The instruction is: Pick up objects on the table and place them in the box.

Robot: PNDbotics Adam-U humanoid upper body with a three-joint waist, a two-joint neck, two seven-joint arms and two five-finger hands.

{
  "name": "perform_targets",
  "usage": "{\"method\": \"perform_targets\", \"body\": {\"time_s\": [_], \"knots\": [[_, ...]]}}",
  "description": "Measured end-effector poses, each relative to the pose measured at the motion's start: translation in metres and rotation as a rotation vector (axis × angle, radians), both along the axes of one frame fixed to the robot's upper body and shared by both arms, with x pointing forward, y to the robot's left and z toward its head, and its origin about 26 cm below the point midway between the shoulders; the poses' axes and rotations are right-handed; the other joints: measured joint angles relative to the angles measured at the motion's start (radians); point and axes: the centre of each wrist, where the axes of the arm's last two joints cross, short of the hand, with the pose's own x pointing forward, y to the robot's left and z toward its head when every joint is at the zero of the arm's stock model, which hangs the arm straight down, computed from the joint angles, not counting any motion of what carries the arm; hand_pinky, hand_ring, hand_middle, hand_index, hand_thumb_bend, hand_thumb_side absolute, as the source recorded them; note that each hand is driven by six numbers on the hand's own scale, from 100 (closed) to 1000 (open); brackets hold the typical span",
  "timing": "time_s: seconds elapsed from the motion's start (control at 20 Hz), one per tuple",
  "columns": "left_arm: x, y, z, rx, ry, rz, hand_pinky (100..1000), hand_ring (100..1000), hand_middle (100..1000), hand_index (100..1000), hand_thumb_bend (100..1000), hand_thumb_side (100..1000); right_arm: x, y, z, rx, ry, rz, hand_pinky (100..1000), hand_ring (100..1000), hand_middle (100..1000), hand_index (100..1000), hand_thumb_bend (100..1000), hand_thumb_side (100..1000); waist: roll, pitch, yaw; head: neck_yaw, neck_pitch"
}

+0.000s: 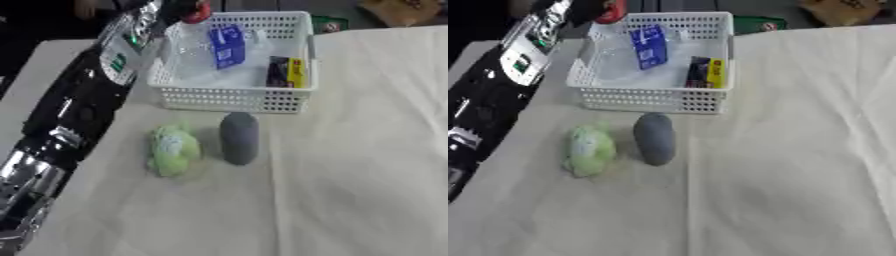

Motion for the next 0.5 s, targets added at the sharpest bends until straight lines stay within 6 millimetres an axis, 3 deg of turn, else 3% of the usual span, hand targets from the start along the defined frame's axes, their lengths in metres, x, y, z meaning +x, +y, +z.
{"method": "perform_targets", "body": {"time_s": [0.2, 0.25, 0.3, 0.35, 0.4, 0.45, 0.5], "knots": [[0.002, 0.0011, -0.0036, 0.017, 0.04, -0.018, 970, 981, 907, 942, 100, 1000, 0.0002, 0.0003, 0.0008, 0.001, -0.003, 0.002, 904, 855, 752, 834, 100, 1000, 0.0, 0.001, -0.002, 0.0, 0.0], [0.0022, 0.0015, -0.0041, 0.021, 0.047, -0.021, 989, 1000, 967, 1000, 100, 1000, 0.0002, 0.0003, 0.0009, 0.001, -0.003, 0.002, 904, 855, 752, 834, 100, 1000, 0.0, 0.002, -0.002, 0.0, 0.0], [0.0024, 0.0017, -0.0044, 0.026, 0.054, -0.025, 989, 1000, 967, 1000, 100, 1000, 0.0002, 0.0003, 0.0009, 0.001, -0.003, 0.002, 904, 855, 752, 834, 100, 1000, 0.0, 0.002, -0.002, -0.001, 0.0], [0.0028, 0.0021, -0.0052, 0.032, 0.064, -0.027, 1000, 1000, 1000, 1000, 174, 1000, 0.0002, 0.0003, 0.001, 0.001, -0.003, 0.003, 904, 855, 752, 834, 100, 1000, 0.0, 0.002, -0.002, -0.001, 0.0], [0.0029, 0.0022, -0.0053, 0.038, 0.072, -0.031, 1000, 1000, 1000, 1000, 174, 1000, 0.0002, 0.0004, 0.001, 0.001, -0.003, 0.003, 904, 855, 752, 834, 100, 1000, 0.0, 0.002, -0.002, -0.002, 0.0], [0.0029, 0.0022, -0.0054, 0.046, 0.082, -0.037, 1000, 1000, 1000, 1000, 252, 1000, 0.0002, 0.0004, 0.001, 0.001, -0.003, 0.003, 904, 855, 751, 834, 100, 1000, 0.0, 0.002, -0.001, -0.003, 0.0], [0.0029, 0.0022, -0.0054, 0.054, 0.09, -0.043, 1000, 1000, 1000, 1000, 267, 1000, 0.0002, 0.0004, 0.001, 0.001, -0.003, 0.003, 904, 855, 751, 834, 100, 1000, 0.0, 0.002, -0.001, -0.005, 0.0]]}}
